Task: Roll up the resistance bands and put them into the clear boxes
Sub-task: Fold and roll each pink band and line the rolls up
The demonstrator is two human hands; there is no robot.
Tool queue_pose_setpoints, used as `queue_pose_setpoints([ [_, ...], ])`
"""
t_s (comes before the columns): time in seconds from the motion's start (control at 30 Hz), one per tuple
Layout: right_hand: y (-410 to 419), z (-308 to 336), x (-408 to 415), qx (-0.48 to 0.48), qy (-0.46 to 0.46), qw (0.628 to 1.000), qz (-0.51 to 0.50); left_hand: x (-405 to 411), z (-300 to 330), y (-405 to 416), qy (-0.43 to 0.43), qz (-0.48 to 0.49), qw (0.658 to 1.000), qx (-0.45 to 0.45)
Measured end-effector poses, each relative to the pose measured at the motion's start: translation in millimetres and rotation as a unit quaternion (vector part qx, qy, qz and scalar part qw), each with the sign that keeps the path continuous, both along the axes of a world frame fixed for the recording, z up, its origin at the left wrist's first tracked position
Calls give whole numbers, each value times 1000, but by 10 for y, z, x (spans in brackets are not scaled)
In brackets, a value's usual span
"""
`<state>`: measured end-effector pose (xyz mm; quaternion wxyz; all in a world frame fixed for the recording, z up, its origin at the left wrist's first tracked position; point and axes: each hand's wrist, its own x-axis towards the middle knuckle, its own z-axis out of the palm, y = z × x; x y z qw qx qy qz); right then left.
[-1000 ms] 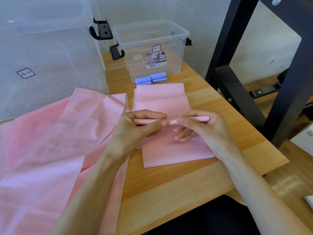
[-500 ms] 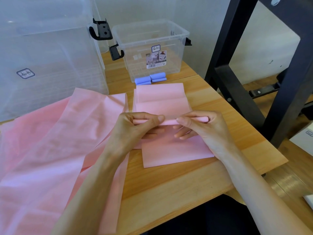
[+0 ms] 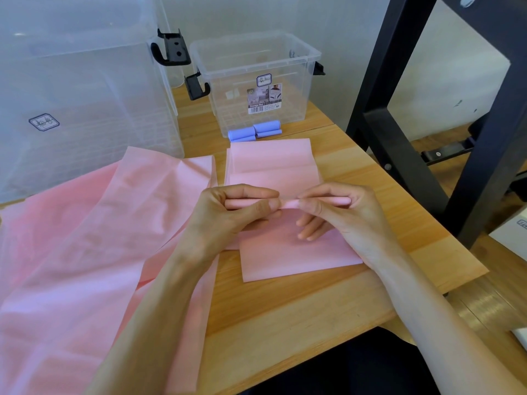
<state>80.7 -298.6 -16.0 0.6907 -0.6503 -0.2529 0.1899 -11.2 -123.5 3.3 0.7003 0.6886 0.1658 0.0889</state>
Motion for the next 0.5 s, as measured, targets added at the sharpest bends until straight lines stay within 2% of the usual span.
queue_pose_setpoints([
  [0.5,12,-19,8,6,-4,1000,-28,9,-16,-21,3,16,1000,3],
])
